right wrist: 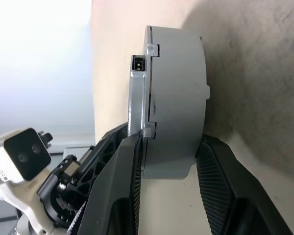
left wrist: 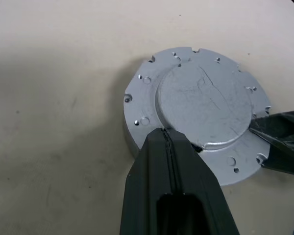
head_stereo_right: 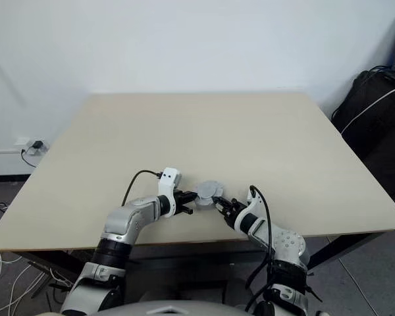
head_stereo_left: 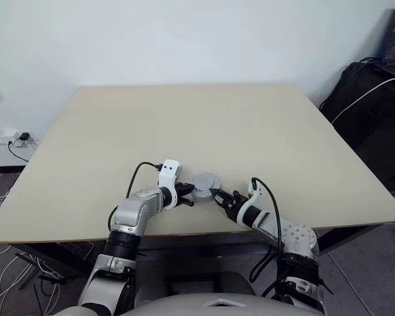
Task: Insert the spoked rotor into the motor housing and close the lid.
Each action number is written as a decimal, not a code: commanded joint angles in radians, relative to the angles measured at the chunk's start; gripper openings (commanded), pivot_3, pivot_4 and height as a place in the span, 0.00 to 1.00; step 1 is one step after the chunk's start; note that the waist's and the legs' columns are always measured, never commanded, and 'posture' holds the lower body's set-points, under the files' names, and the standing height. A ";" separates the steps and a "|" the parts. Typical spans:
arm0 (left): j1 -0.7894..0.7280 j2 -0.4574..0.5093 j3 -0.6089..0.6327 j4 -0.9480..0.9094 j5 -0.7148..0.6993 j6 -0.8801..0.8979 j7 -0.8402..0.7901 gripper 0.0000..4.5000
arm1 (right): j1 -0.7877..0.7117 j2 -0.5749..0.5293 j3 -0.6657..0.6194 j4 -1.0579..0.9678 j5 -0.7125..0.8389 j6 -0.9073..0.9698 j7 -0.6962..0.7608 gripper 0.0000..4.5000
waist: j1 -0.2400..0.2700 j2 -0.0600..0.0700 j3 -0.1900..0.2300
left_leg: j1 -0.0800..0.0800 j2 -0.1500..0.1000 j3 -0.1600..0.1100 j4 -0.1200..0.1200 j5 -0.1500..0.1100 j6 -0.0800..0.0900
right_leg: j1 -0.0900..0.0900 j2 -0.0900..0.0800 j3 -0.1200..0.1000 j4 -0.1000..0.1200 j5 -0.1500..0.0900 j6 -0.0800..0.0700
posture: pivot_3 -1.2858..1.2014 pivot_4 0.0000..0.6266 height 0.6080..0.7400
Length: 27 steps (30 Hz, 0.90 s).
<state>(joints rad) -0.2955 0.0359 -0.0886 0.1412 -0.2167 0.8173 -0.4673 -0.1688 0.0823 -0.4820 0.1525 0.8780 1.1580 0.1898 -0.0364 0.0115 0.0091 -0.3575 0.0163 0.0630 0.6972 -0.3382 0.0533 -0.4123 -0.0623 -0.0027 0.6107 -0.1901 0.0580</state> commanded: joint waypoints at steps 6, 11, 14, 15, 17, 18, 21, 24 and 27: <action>0.078 -0.105 0.115 -0.217 -0.011 -0.265 0.185 0.00 | -0.010 0.011 0.026 -0.018 0.024 -0.010 -0.009 0.29 | -0.001 0.000 0.000 | -0.001 0.001 0.000 0.000 0.000 0.000 | -0.001 0.000 0.000 0.000 0.000 -0.001 | 0.52 0.00 1.00; 0.191 -0.122 0.139 -0.317 -0.042 -0.346 0.254 0.00 | -0.002 0.009 0.025 -0.024 0.044 -0.003 -0.003 0.29 | 0.000 0.003 -0.002 | -0.001 0.002 0.001 0.000 0.000 0.000 | -0.001 0.001 0.000 0.000 -0.002 -0.005 | 0.52 0.00 1.00; 0.284 -0.118 0.160 -0.354 -0.172 -0.270 0.181 0.00 | 0.000 0.013 0.021 -0.042 0.085 0.017 0.025 0.29 | -0.001 0.003 -0.001 | -0.001 0.002 0.001 0.000 -0.001 0.001 | -0.001 0.000 0.000 -0.001 -0.002 -0.005 | 0.52 0.00 1.00; 0.312 -0.120 0.168 -0.361 -0.216 -0.259 0.157 0.00 | -0.001 0.016 0.019 -0.050 0.099 0.022 0.029 0.29 | -0.001 0.002 -0.001 | -0.001 0.004 0.002 0.000 -0.001 0.001 | -0.002 0.000 0.001 -0.001 -0.002 -0.005 | 0.52 0.00 1.00; 0.370 -0.127 0.176 -0.369 -0.281 -0.255 0.126 0.00 | -0.004 0.022 0.019 -0.073 0.140 0.037 0.041 0.29 | -0.002 0.003 -0.001 | -0.002 0.004 0.002 0.000 -0.001 0.001 | -0.003 0.000 0.001 -0.001 -0.003 -0.005 | 0.52 0.00 1.00; 0.393 -0.133 0.178 -0.372 -0.302 -0.261 0.119 0.00 | -0.007 0.025 0.019 -0.083 0.159 0.044 0.046 0.29 | -0.002 0.002 0.000 | -0.002 0.004 0.002 0.000 -0.001 0.001 | -0.003 0.000 0.000 -0.001 -0.003 -0.005 | 0.52 0.00 1.00; 0.443 -0.156 0.197 -0.377 -0.395 -0.258 0.110 0.00 | -0.017 0.029 0.020 -0.104 0.213 0.064 0.058 0.29 | -0.002 0.002 0.000 | -0.002 0.004 0.002 0.000 -0.001 0.001 | -0.003 0.001 0.000 -0.001 -0.003 -0.005 | 0.52 0.00 1.00; 0.479 -0.160 0.197 -0.385 -0.494 -0.240 0.084 0.20 | -0.024 0.030 0.025 -0.121 0.262 0.070 0.058 0.29 | -0.001 0.002 0.001 | -0.002 0.004 0.002 0.000 -0.001 0.001 | -0.003 0.001 0.000 -0.001 -0.003 -0.006 | 0.52 0.00 1.00; 0.517 -0.185 0.218 -0.396 -0.639 -0.204 0.088 0.42 | -0.030 0.027 0.032 -0.127 0.297 0.068 0.048 0.29 | -0.002 0.001 0.001 | -0.002 0.004 0.002 0.000 -0.001 0.001 | -0.003 0.001 0.000 -0.001 -0.003 -0.006 | 0.52 0.00 1.00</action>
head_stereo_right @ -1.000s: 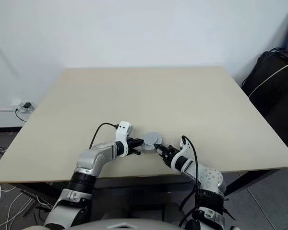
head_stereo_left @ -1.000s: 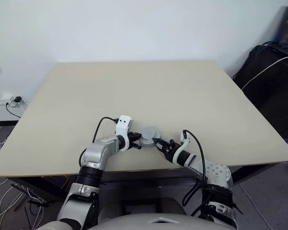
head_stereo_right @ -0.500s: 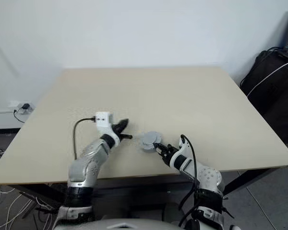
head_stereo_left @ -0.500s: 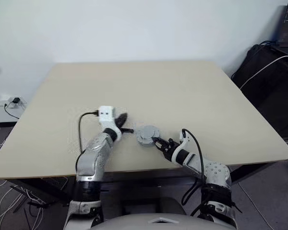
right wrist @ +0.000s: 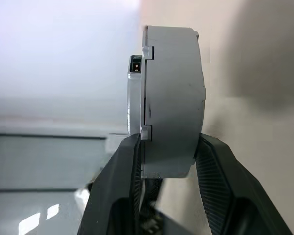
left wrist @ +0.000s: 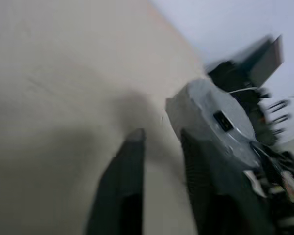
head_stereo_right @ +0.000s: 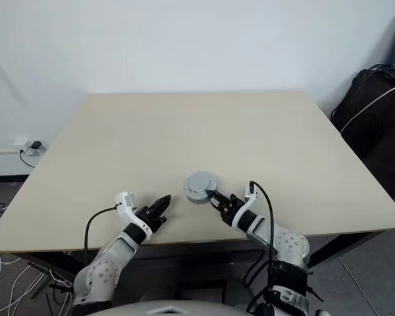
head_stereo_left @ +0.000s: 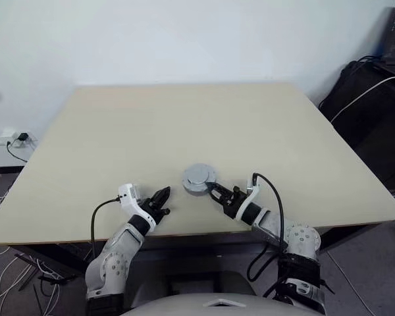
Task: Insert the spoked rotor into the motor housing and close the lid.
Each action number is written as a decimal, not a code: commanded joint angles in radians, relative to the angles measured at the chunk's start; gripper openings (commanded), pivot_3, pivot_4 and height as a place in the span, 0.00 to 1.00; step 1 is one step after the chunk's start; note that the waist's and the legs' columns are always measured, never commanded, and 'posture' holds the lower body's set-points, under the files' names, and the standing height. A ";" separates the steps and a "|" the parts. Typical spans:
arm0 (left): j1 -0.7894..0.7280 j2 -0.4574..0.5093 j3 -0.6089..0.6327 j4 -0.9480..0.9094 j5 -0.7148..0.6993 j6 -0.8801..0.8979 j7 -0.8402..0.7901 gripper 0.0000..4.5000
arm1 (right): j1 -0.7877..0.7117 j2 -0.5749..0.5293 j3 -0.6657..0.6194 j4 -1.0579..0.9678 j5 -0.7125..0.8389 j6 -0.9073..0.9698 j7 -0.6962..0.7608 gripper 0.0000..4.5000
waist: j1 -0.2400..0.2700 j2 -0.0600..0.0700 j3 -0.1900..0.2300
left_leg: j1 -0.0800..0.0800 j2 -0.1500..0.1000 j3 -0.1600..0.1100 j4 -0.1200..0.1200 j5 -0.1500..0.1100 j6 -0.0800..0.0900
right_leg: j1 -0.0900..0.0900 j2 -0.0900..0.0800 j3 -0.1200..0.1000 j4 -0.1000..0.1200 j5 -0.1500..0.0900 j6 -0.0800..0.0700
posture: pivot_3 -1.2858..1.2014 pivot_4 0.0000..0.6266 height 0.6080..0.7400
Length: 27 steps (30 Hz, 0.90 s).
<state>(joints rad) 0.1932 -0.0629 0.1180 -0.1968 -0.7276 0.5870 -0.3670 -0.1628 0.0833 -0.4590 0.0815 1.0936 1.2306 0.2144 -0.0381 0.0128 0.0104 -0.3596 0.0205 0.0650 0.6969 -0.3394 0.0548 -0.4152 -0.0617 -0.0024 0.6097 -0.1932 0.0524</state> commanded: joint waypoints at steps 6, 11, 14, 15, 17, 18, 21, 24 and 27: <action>0.101 -0.109 0.011 -0.062 -0.394 0.080 -0.003 0.86 | -0.039 0.011 0.026 -0.047 0.114 -0.001 0.012 0.29 | -0.002 0.000 0.000 | 0.000 0.001 0.000 0.000 0.000 0.000 | 0.000 0.000 0.000 0.000 0.000 0.000 | 0.52 0.00 1.00; 0.132 -0.112 -0.026 -0.052 -0.473 0.064 0.002 0.99 | -0.039 -0.010 0.042 -0.041 0.122 0.013 0.006 0.29 | 0.000 -0.001 0.001 | 0.000 0.001 0.000 0.000 0.000 0.000 | 0.000 0.000 0.000 0.000 -0.001 0.000 | 0.52 0.00 1.00; 0.132 -0.109 -0.047 -0.045 -0.494 0.057 0.009 0.99 | -0.040 -0.022 0.052 -0.038 0.129 0.029 0.005 0.29 | -0.001 -0.001 0.001 | 0.000 -0.001 0.000 0.000 0.000 0.000 | 0.000 0.000 0.000 0.000 -0.001 -0.001 | 0.52 0.00 1.00; 0.130 -0.110 -0.051 -0.038 -0.500 0.056 0.018 0.99 | -0.039 -0.028 0.058 -0.038 0.131 0.040 0.006 0.29 | -0.001 -0.001 0.001 | 0.000 -0.001 0.000 0.000 0.000 0.000 | 0.000 0.000 0.000 0.000 -0.001 -0.001 | 0.52 0.00 1.00; 0.127 -0.113 -0.057 -0.027 -0.515 0.047 0.020 0.99 | -0.036 -0.043 0.070 -0.041 0.136 0.066 0.009 0.29 | -0.001 -0.001 0.001 | 0.000 -0.002 0.000 0.000 0.000 0.000 | 0.000 0.000 0.000 0.000 -0.001 -0.001 | 0.52 0.00 1.00; 0.126 -0.114 -0.061 -0.024 -0.522 0.043 0.021 0.99 | -0.034 -0.051 0.075 -0.043 0.138 0.079 0.011 0.29 | -0.001 -0.001 0.001 | 0.000 -0.002 0.000 0.000 0.000 0.000 | 0.000 0.000 0.000 0.000 -0.001 -0.001 | 0.52 0.00 1.00; 0.123 -0.117 -0.069 -0.013 -0.553 0.040 0.029 0.99 | -0.026 -0.073 0.080 -0.050 0.149 0.108 0.016 0.29 | -0.001 -0.001 0.001 | 0.000 -0.002 0.000 0.000 0.000 0.000 | 0.000 0.000 0.000 0.000 -0.001 -0.001 | 0.52 0.00 1.00; 0.113 -0.113 -0.074 0.016 -0.596 0.059 0.053 0.99 | -0.018 -0.084 0.078 -0.062 0.171 0.122 0.011 0.29 | 0.000 -0.001 0.001 | 0.000 -0.002 0.000 0.000 0.000 0.000 | 0.000 0.000 0.000 0.000 -0.001 -0.001 | 0.52 0.00 1.00; 0.107 -0.115 -0.080 0.035 -0.622 0.063 0.067 0.99 | -0.007 -0.094 0.080 -0.079 0.196 0.140 0.000 0.29 | 0.000 -0.002 0.002 | 0.000 -0.002 0.000 0.000 0.000 0.000 | 0.000 0.000 0.000 -0.001 -0.001 -0.001 | 0.52 0.00 1.00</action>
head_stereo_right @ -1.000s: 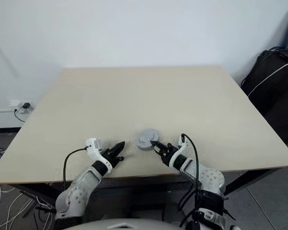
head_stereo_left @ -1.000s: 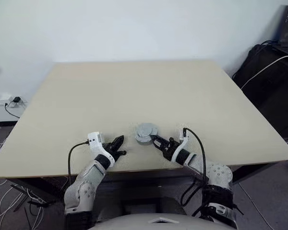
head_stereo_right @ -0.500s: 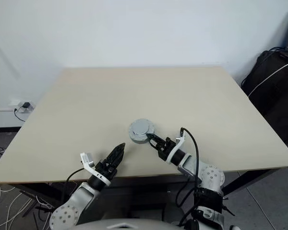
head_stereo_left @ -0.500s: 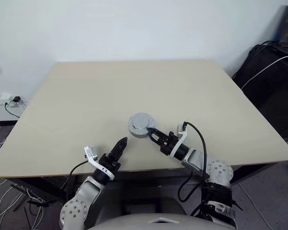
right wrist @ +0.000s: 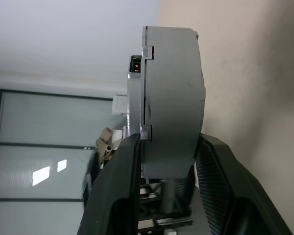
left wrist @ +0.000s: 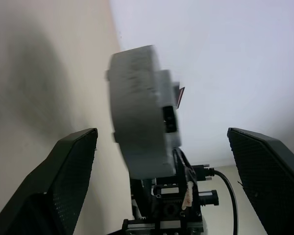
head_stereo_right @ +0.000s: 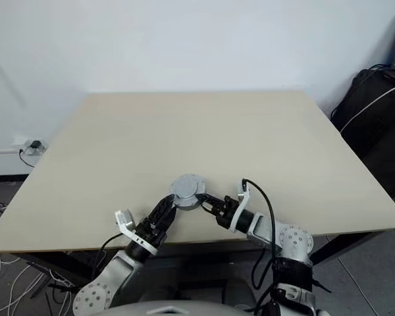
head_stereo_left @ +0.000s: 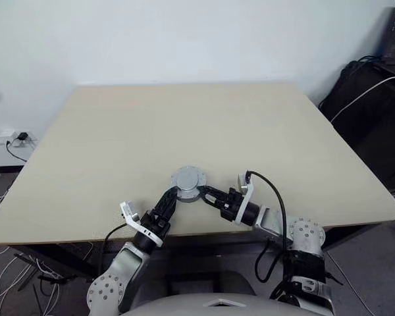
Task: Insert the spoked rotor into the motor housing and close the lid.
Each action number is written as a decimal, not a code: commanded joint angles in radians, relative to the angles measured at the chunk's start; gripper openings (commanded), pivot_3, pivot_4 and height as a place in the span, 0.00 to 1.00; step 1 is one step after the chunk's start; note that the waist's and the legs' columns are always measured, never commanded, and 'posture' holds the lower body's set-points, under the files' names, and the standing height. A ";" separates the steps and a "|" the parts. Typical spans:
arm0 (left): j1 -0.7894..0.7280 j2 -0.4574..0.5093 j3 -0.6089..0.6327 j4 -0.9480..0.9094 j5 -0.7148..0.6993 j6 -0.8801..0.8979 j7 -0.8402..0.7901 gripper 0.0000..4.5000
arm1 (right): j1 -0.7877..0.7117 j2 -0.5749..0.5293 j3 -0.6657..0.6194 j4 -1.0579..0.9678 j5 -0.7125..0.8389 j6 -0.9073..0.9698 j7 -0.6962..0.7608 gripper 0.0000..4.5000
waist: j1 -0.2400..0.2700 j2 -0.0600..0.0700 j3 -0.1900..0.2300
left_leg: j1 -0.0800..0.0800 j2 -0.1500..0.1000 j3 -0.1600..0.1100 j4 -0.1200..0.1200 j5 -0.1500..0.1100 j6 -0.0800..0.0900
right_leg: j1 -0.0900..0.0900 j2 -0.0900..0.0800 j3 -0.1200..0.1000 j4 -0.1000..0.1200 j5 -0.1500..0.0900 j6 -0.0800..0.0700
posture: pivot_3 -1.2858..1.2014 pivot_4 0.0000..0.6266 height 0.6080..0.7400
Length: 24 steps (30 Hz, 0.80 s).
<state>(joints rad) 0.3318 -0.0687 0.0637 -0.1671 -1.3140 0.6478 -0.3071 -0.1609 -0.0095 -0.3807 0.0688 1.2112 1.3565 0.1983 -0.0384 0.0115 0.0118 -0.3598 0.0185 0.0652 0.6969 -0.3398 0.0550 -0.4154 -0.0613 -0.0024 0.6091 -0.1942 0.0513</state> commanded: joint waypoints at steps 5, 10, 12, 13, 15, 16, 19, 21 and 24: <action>-0.037 -0.103 -0.041 0.019 -0.061 0.006 0.017 0.99 | 0.016 -0.020 0.020 -0.090 0.131 0.061 0.005 0.29 | 0.000 -0.001 0.001 | 0.000 0.000 0.000 0.000 0.000 0.000 | 0.000 0.000 0.000 0.000 0.000 0.000 | 0.52 0.00 1.00; -0.038 -0.098 -0.057 0.020 -0.068 0.000 0.014 0.99 | 0.037 -0.036 0.043 -0.103 0.170 0.085 -0.014 0.29 | 0.000 -0.001 0.001 | 0.000 0.000 0.000 0.000 0.000 0.000 | 0.000 0.000 0.000 0.000 0.000 0.000 | 0.52 0.00 1.00; -0.037 -0.097 -0.062 0.020 -0.072 0.000 0.013 0.99 | 0.042 -0.042 0.050 -0.104 0.184 0.085 -0.022 0.29 | 0.000 -0.001 0.001 | 0.000 0.000 0.000 0.000 0.000 0.000 | 0.000 0.000 0.000 0.000 0.000 0.000 | 0.52 0.00 1.00; -0.037 -0.097 -0.064 0.021 -0.073 0.002 0.013 0.99 | 0.043 -0.044 0.053 -0.105 0.190 0.085 -0.026 0.29 | 0.000 -0.001 0.001 | 0.000 0.000 0.000 0.000 0.000 0.000 | 0.000 0.000 0.000 0.000 0.000 0.000 | 0.52 0.00 1.00; -0.039 -0.096 -0.066 0.023 -0.075 0.004 0.012 0.99 | 0.045 -0.050 0.061 -0.104 0.199 0.083 -0.033 0.29 | 0.000 -0.002 0.001 | 0.000 0.000 0.000 0.000 0.000 0.000 | 0.000 0.000 0.000 0.000 0.000 0.000 | 0.52 0.00 1.00; -0.039 -0.097 -0.067 0.023 -0.077 0.004 0.011 0.99 | 0.045 -0.053 0.064 -0.103 0.204 0.081 -0.036 0.29 | 0.000 -0.002 0.001 | 0.000 0.000 0.000 0.000 0.000 0.000 | 0.000 0.000 0.000 0.000 0.000 0.000 | 0.52 0.00 1.00; -0.036 -0.097 -0.066 0.023 -0.088 0.002 0.009 0.91 | 0.044 -0.063 0.068 -0.097 0.211 0.068 -0.047 0.29 | 0.000 -0.002 0.001 | 0.000 0.000 0.000 0.000 0.000 0.000 | 0.000 0.000 0.000 0.000 0.000 0.000 | 0.52 0.00 1.00; -0.034 -0.096 -0.067 0.022 -0.093 0.001 0.008 0.80 | 0.044 -0.068 0.070 -0.092 0.212 0.061 -0.051 0.29 | 0.000 -0.003 0.002 | 0.000 0.000 0.000 0.000 0.000 0.000 | 0.000 0.000 0.000 0.000 0.000 0.000 | 0.52 0.00 1.00; -0.030 -0.095 -0.069 0.019 -0.094 -0.001 0.008 0.57 | 0.047 -0.071 0.075 -0.087 0.211 0.050 -0.055 0.29 | 0.000 -0.004 0.002 | 0.000 0.000 0.000 0.000 0.000 0.000 | 0.000 0.000 0.000 0.000 0.000 0.000 | 0.52 0.00 1.00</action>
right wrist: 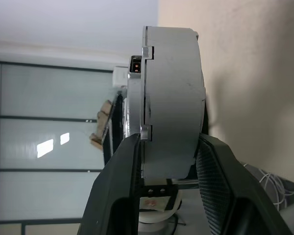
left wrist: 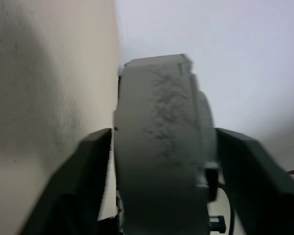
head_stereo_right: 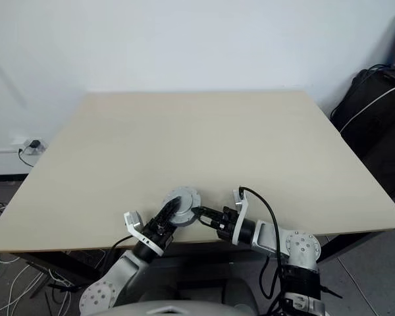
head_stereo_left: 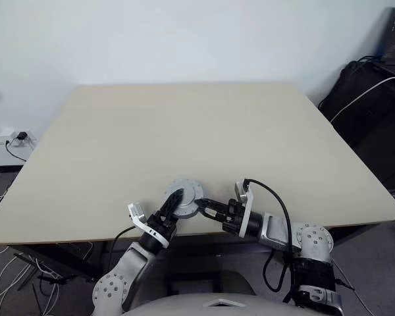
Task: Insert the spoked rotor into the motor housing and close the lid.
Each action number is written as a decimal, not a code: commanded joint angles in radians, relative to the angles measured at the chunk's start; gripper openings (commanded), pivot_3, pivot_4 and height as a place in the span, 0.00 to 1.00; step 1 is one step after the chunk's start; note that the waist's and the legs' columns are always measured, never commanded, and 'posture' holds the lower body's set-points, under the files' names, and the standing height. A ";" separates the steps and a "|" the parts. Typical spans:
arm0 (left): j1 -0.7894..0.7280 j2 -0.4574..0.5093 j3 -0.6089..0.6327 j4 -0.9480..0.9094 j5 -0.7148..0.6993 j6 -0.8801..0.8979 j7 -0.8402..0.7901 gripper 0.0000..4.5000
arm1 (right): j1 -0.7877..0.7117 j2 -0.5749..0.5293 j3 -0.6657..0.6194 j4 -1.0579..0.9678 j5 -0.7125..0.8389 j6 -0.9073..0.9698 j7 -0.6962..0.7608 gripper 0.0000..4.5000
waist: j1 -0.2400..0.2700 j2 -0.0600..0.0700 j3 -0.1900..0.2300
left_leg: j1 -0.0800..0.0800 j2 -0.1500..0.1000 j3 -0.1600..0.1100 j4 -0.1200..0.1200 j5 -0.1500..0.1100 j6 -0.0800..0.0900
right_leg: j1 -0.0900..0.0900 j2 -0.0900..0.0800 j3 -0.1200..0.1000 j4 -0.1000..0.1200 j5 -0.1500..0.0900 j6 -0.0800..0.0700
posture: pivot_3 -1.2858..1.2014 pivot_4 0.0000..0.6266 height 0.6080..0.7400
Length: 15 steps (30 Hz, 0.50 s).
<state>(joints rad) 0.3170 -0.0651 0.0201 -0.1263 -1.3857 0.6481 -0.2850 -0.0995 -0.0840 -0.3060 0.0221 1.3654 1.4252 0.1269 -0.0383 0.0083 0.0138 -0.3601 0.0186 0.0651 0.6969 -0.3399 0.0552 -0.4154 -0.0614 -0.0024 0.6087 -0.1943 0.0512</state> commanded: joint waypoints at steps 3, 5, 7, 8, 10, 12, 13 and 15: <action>-0.015 -0.095 -0.026 -0.022 -0.027 -0.004 -0.013 0.47 | -0.013 0.003 0.008 -0.043 0.037 -0.041 0.010 0.29 | 0.000 -0.001 0.000 | 0.000 0.000 0.000 0.000 0.000 0.000 | 0.000 0.000 0.000 0.000 0.000 0.000 | 0.52 0.00 1.00; -0.015 -0.094 -0.027 -0.023 -0.027 -0.006 -0.014 0.47 | -0.011 -0.003 0.021 -0.058 0.013 -0.059 0.015 0.29 | 0.000 -0.001 0.001 | 0.000 0.000 0.000 0.000 0.000 0.000 | 0.000 0.000 0.000 0.000 0.000 0.000 | 0.52 0.00 1.00; -0.016 -0.092 -0.028 -0.022 -0.027 -0.007 -0.015 0.47 | -0.007 -0.015 0.043 -0.085 -0.015 -0.077 0.029 0.29 | 0.000 -0.001 0.001 | 0.000 0.000 0.000 0.000 0.000 0.000 | 0.000 0.000 0.000 0.000 0.000 0.000 | 0.52 0.00 1.00; -0.016 -0.092 -0.029 -0.022 -0.027 -0.007 -0.015 0.47 | -0.005 -0.019 0.052 -0.092 -0.021 -0.082 0.035 0.29 | 0.000 -0.001 0.001 | 0.000 0.000 0.000 0.000 0.000 0.000 | 0.000 0.000 0.000 0.000 0.000 0.000 | 0.52 0.00 1.00; -0.019 -0.090 -0.029 -0.020 -0.028 -0.008 -0.016 0.47 | -0.002 -0.024 0.065 -0.105 -0.044 -0.104 0.035 0.29 | 0.000 -0.001 0.001 | 0.000 0.000 0.000 0.000 0.000 0.000 | 0.000 0.000 0.000 0.000 0.000 0.000 | 0.52 0.00 1.00; -0.020 -0.089 -0.031 -0.019 -0.028 -0.009 -0.017 0.47 | 0.001 -0.030 0.074 -0.113 -0.057 -0.120 0.044 0.29 | 0.000 -0.001 0.001 | 0.000 0.000 0.000 0.000 0.000 0.000 | 0.000 0.000 0.000 0.000 0.000 0.000 | 0.52 0.00 1.00; -0.019 -0.089 -0.032 -0.020 -0.028 -0.010 -0.018 0.47 | 0.003 -0.033 0.077 -0.115 -0.059 -0.124 0.050 0.37 | 0.001 -0.001 0.001 | 0.000 0.000 0.000 0.000 0.000 0.000 | 0.000 0.000 0.000 0.000 0.000 0.000 | 0.52 0.00 1.00; -0.018 -0.088 -0.033 -0.019 -0.028 -0.012 -0.019 0.47 | 0.007 -0.039 0.081 -0.118 -0.059 -0.127 0.059 0.49 | 0.001 -0.002 0.001 | 0.000 0.000 0.000 0.000 0.000 0.000 | 0.000 0.000 0.000 0.000 0.000 0.000 | 0.52 0.00 1.00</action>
<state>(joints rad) 0.3171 -0.0647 0.0202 -0.1184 -1.4084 0.6341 -0.2853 -0.0847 -0.1175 -0.2234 -0.0550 1.3000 1.3178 0.1706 -0.0370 0.0067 0.0151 -0.3605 0.0184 0.0651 0.6969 -0.3400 0.0553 -0.4155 -0.0616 -0.0025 0.6083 -0.1943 0.0513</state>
